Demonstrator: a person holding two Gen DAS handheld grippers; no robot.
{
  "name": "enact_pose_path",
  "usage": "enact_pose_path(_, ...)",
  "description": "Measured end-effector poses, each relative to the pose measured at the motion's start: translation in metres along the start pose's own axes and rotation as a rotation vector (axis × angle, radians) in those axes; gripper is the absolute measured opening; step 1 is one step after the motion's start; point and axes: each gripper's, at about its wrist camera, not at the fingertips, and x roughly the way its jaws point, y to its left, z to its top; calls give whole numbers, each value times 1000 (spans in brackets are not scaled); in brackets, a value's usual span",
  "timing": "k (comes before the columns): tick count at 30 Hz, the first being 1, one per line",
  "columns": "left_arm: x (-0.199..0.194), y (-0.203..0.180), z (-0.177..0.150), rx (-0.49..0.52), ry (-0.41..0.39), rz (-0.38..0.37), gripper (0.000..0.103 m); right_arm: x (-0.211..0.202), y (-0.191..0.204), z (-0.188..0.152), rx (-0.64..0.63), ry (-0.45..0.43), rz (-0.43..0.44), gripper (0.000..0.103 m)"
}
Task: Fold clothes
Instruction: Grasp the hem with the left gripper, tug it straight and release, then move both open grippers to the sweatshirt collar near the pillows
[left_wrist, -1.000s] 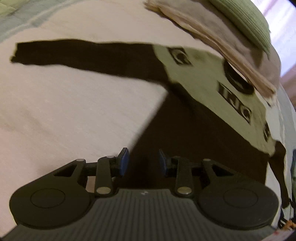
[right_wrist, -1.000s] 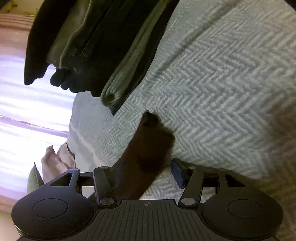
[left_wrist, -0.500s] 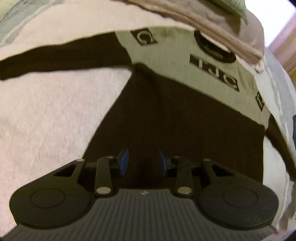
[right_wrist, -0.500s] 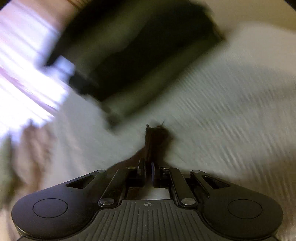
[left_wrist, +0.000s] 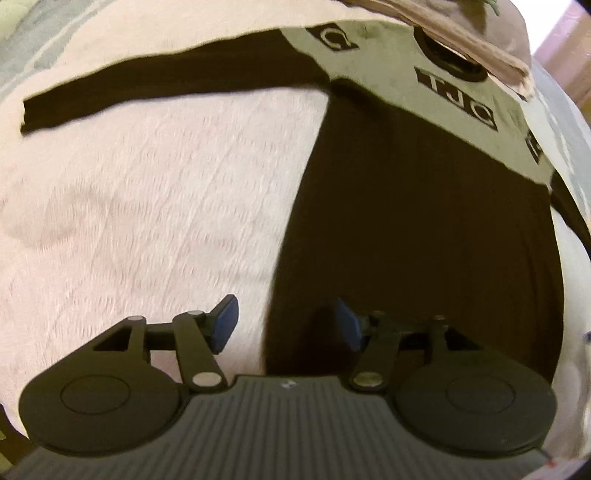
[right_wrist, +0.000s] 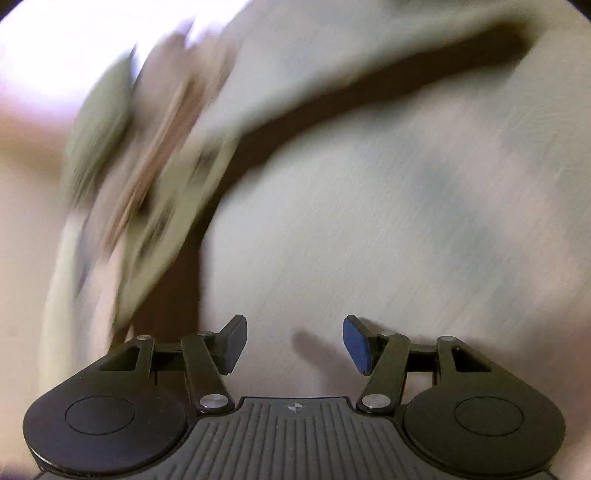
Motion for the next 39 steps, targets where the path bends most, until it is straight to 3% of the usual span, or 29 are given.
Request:
enact_pose_path(3,9,15,-12,-1,36,-66,58,41,24,-64,-25,177,48,55)
enact_pose_path(8,17,28,-25,16,25,-151,54,66,41,-105,33,92,44,55)
enact_pose_path(9,17,30,-26,9,22,-179,41,69,45,-106,43,91,45,52)
enact_pose_path(10,17,32,-27,8,25,-215,20,72,51,-107,47,98,58,18)
enact_pose_path(11,16,32,-28,18,32,-239,6,69,56,-118,36,114,64,4)
enact_pose_path(13,9,36,-29,32,12,-277,3,64,75,-120,-24,112,22,3)
enact_pose_path(16,-18,54,-30,10,-64,-363,3,29,82,-127,-75,28,-5,2)
enact_pose_path(18,-19,62,-35,28,-44,-360,4,19,73,-132,-47,27,-55,2)
enact_pose_path(20,-2,60,-42,72,26,-311,5,28,64,-137,-17,85,-110,2)
enact_pose_path(21,10,56,-43,94,66,-265,7,37,63,-136,-1,130,-143,3)
enact_pose_path(23,14,51,-37,96,74,-255,11,43,69,-130,-24,175,-196,8)
enact_pose_path(25,3,50,-25,84,56,-241,25,41,81,-116,-77,163,-241,21)
enact_pose_path(28,-21,51,5,68,-36,-161,25,36,109,-81,-226,52,-335,28)
enact_pose_path(31,-21,28,50,147,-158,-76,25,47,136,-40,-380,-103,-382,29)
enact_pose_path(33,-3,-4,86,212,-229,-93,25,77,160,-14,-520,-176,-386,30)
enact_pose_path(37,51,-86,146,351,-342,-155,25,145,198,19,-851,-199,-352,30)
enact_pose_path(39,80,-122,172,441,-382,-176,25,187,210,37,-936,-201,-313,30)
